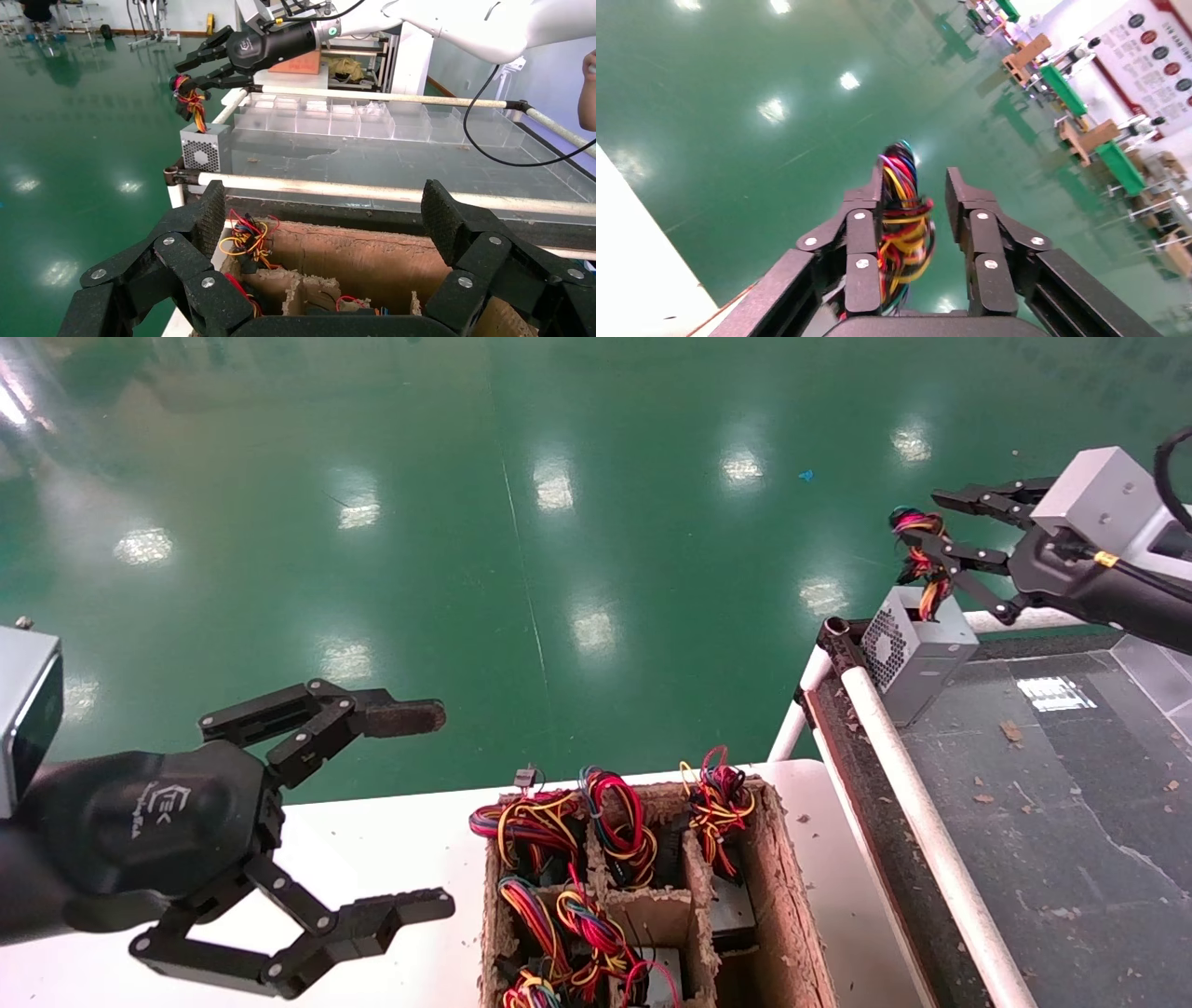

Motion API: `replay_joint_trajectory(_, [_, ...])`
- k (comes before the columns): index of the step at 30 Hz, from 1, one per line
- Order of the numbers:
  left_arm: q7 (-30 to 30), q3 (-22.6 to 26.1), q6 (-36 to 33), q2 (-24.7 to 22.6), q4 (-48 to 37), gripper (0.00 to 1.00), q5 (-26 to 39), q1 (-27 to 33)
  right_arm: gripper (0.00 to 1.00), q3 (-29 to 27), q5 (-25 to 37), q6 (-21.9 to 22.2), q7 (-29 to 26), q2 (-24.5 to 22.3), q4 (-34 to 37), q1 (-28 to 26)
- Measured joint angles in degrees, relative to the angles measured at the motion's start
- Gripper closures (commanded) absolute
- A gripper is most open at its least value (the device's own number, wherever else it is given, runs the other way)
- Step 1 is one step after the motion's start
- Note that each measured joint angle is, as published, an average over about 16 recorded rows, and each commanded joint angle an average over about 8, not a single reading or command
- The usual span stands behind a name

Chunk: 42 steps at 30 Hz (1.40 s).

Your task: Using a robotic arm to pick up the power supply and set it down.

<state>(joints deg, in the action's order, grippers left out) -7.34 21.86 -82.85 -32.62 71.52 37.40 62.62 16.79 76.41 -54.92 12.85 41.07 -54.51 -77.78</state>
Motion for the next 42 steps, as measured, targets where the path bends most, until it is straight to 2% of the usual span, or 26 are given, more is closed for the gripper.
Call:
replay_joint_trajectory(10, [0.0, 0.0, 0.0, 0.0, 0.0, 0.00, 0.0, 0.0, 0.00, 0.1, -1.2, -2.7, -0.1, 0.0, 2.5, -1.0])
replay_joint_trajectory(25, [0.0, 0.0, 0.0, 0.0, 0.0, 0.00, 0.0, 0.0, 0.00, -0.8, -3.3, -3.6, 0.7, 0.7, 3.9, -0.8])
replay_joint_trajectory(33, [0.0, 0.0, 0.0, 0.0, 0.0, 0.00, 0.0, 0.0, 0.00, -1.3, -5.7, -4.9, -0.1, 0.7, 3.2, 0.2])
replay_joint_trajectory(42, [0.0, 0.0, 0.0, 0.0, 0.0, 0.00, 0.0, 0.0, 0.00, -1.3, -9.9, -8.5, -3.3, -0.2, 0.2, 2.4])
